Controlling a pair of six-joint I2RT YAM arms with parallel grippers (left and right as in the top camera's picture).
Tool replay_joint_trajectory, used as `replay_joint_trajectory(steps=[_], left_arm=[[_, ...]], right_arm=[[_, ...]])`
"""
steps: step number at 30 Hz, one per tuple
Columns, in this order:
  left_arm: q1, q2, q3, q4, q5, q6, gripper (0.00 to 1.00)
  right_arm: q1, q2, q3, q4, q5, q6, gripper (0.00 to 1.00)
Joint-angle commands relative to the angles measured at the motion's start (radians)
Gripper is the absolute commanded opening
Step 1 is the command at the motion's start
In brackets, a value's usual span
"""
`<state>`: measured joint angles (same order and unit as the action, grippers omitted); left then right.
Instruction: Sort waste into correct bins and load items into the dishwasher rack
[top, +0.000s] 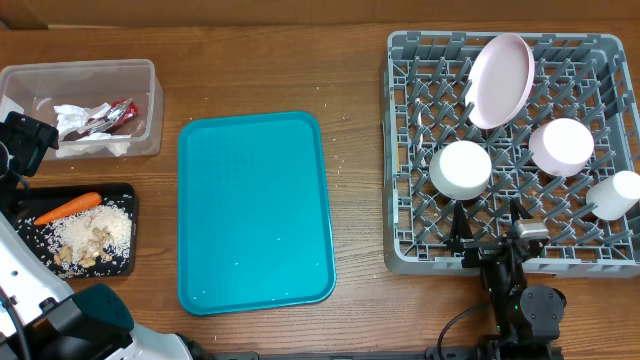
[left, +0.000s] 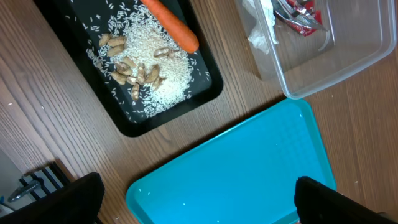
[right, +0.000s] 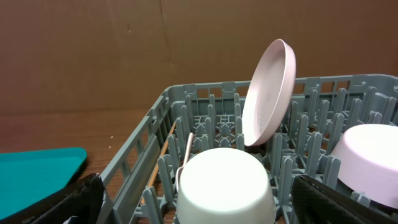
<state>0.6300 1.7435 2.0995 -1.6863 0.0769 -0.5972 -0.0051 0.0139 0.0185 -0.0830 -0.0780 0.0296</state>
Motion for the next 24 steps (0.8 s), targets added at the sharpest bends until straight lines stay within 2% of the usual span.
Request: replay_joint_trajectory(steps=[1, 5, 14, 18, 24], left_arm=[[-0.02, 0.008, -0.003, 0.0, -0.006, -0.009, 1.0], [-0.069, -0.024, -0.003, 0.0, -0.007, -0.009, 1.0], [-0.32, -0.141, -0.003, 0.0, -0.006, -0.009, 1.0], [-0.376, -0.169, -0.01, 0.0, -0.006, -0.009, 1.0], [-0.384, -0.245, -0.196, 0.0, -0.006, -0.009, 1.0]], right_arm=[[-0.001, -0.011, -0.01, 0.003, 0.006, -0.004, 1.0], [-0.001, -0.011, -0.01, 0.003, 0.006, -0.004, 1.0], [-0.001, -0.011, -0.01, 0.003, 0.006, -0.004, 1.0], [-0.001, -0.011, -0.01, 0.003, 0.006, -0.004, 1.0], [-0.001, -0.011, -0.01, 0.003, 0.006, -0.004, 1.0]])
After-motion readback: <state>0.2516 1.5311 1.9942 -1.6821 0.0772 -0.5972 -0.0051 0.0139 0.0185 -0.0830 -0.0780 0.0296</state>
